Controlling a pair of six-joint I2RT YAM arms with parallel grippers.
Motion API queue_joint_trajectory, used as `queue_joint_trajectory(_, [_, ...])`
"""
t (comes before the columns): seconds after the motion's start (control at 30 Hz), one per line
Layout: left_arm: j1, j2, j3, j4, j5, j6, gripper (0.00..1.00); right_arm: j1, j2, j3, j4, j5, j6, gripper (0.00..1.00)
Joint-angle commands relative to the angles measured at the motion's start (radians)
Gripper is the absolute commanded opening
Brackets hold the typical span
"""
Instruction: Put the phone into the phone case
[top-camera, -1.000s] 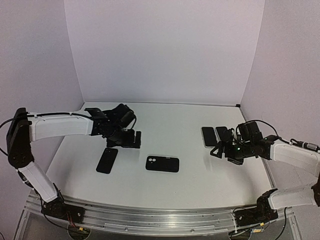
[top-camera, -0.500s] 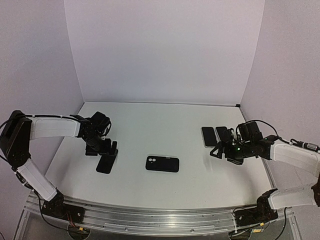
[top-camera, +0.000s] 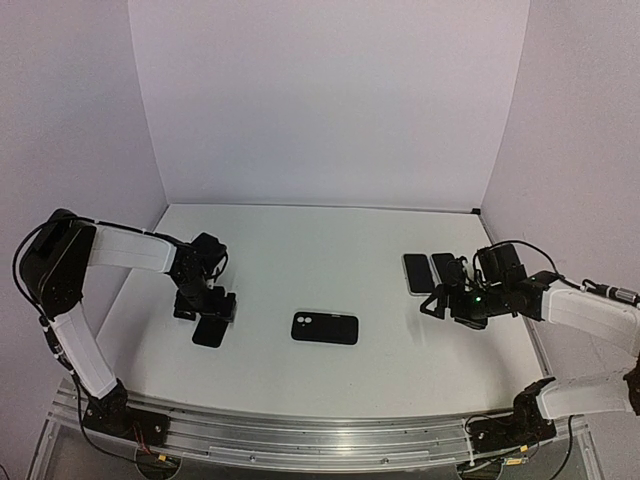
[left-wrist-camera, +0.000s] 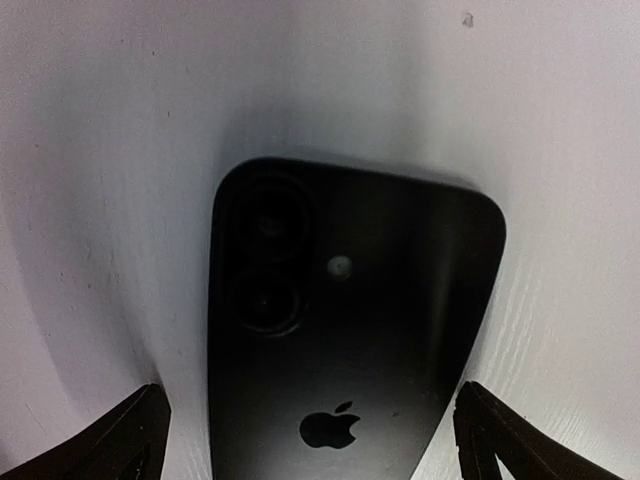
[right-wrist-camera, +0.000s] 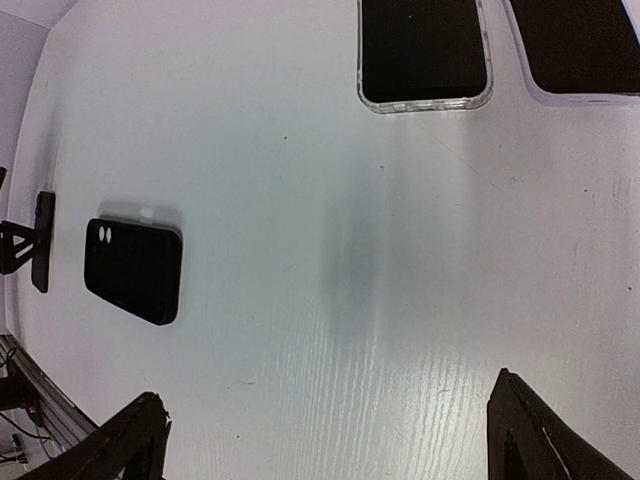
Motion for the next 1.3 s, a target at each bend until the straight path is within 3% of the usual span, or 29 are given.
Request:
queue_joint_trajectory(0.0, [0.007,0.062,0.049,-0.006,0.016,0.016,1.00,0.003,-0.015,-0.007,-0.002,0.004,-0.013,0.97])
queue_joint_trajectory(0.9, [0.006,0.215,0.005,0.025,0.183,0.017,0.72,0.003,-0.027,-0.014,-0.002,0.063,0.008,0.96])
queue_joint_trajectory(1.1, [0.006,0.242,0.035,0.010,0.159,0.014,0.46,0.003,-0.024,-0.010,-0.002,0.068,0.018,0.96])
queue_joint_trajectory(1.27, [0.005,0.159,0.073,-0.004,0.145,-0.021,0.24,0.003,-0.023,-0.004,-0.001,0.056,0.026,0.95])
